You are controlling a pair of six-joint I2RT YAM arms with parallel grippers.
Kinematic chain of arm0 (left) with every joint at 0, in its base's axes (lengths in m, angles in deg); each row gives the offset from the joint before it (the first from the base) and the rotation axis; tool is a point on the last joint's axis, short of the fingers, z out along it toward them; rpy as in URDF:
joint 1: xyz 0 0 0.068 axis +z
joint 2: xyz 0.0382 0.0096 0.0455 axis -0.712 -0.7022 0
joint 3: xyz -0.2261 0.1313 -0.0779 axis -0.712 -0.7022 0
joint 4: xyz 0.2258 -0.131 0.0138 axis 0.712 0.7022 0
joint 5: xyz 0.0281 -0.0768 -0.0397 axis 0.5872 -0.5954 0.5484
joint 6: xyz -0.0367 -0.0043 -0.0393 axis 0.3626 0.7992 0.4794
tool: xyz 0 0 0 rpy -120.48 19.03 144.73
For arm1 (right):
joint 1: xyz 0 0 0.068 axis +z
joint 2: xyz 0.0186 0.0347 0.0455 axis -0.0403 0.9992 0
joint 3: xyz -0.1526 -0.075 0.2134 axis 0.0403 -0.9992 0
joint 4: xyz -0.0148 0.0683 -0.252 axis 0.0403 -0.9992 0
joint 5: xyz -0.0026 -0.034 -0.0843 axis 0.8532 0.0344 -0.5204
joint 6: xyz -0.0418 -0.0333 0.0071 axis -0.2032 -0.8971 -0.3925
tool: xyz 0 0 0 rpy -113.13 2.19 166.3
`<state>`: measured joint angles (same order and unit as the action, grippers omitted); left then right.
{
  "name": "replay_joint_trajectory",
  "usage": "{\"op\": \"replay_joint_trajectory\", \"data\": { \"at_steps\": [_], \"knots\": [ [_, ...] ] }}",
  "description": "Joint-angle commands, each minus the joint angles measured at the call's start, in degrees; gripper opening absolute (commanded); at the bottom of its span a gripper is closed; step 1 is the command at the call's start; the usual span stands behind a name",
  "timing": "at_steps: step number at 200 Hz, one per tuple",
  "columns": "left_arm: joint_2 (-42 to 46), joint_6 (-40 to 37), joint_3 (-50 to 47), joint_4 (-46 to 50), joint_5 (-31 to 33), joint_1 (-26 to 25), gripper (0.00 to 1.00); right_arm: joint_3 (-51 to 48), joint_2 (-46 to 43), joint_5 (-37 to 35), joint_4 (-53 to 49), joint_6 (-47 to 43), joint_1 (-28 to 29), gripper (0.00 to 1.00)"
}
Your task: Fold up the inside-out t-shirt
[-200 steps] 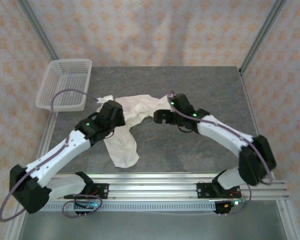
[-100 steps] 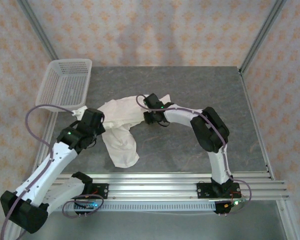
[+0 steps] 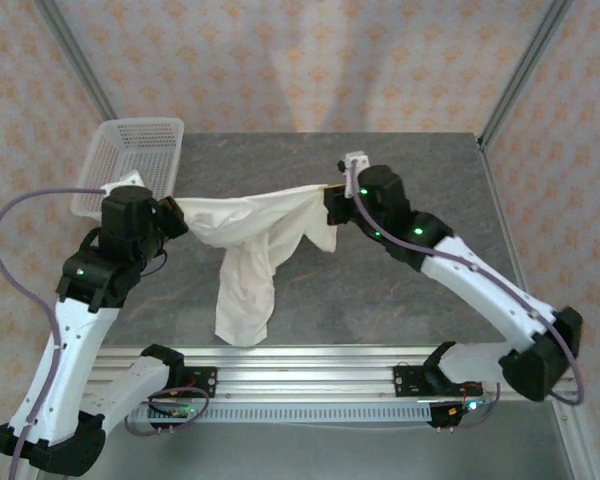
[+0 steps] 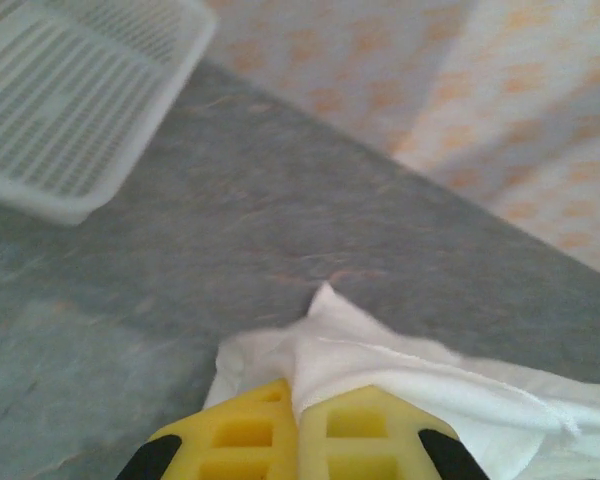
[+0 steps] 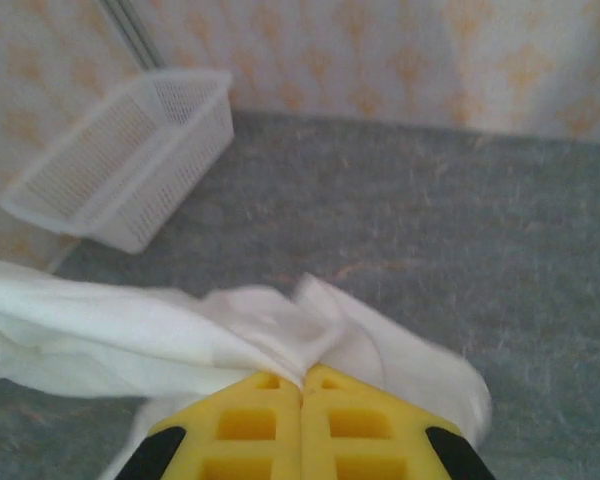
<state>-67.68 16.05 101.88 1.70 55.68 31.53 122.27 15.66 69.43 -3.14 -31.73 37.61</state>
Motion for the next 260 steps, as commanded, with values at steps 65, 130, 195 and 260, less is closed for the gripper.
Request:
{"op": "replay_joint_trajectory", "data": {
  "at_steps": [65, 130, 195, 260],
  "knots": [
    [-1.07, -7.04, 14.30, -8.53, -4.62, 0.40, 0.00, -1.82, -14.55, -12.84, -4.73, 4.60, -0.72, 0.00],
    [-1.90, -7.24, 21.36, -18.47, -8.63, 0.38, 0.00, 7.95, -15.48, -1.63, -3.38, 1.32, -0.72, 0.00],
    [-18.60, -8.48, 22.19, -21.88, -6.53, -17.90, 0.00, -14.98, -7.36, -17.43, -8.81, 21.89, -6.40, 0.05],
    [-40.55, -8.06, 17.56, -24.37, 6.67, -34.98, 0.00, -20.76, -23.56, -19.87, -14.43, 27.50, -12.74, 0.70]
  ]
}}
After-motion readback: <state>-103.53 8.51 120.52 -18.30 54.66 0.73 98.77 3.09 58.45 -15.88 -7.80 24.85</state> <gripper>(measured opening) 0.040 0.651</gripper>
